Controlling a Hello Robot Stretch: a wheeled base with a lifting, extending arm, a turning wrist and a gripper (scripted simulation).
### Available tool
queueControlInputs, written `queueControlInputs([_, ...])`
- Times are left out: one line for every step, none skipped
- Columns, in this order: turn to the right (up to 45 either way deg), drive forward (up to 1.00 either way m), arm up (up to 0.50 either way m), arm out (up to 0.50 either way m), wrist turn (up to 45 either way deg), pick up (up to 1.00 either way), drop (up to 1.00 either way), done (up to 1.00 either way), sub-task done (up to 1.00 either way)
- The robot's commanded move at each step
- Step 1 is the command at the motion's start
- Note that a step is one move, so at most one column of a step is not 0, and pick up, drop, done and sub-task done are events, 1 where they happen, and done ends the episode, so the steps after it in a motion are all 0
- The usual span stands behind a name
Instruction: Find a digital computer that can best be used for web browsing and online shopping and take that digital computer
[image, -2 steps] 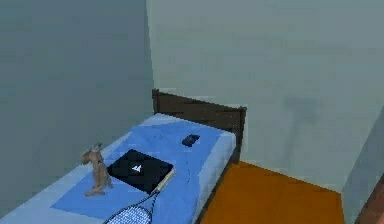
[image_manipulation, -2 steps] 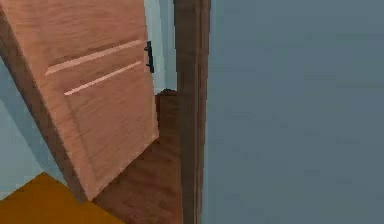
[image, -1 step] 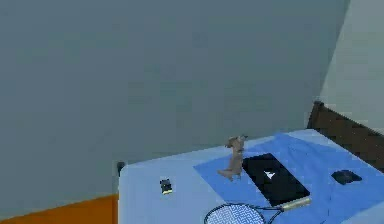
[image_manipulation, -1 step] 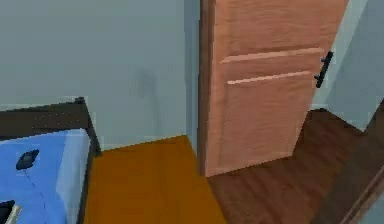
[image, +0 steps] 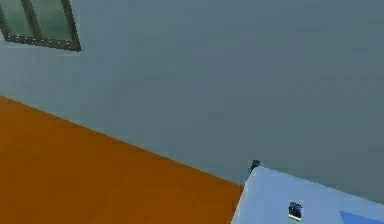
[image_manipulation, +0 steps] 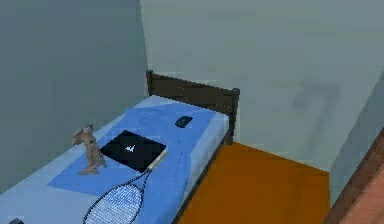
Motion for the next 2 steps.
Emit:
queueControlInputs([-15.0,0.00,0.00,0.00,0.0,0.00,0.00,0.00,0.00])
queueControlInputs([45.0,0.00,0.00,0.00,0.0,0.00,0.00,0.00,0.00])
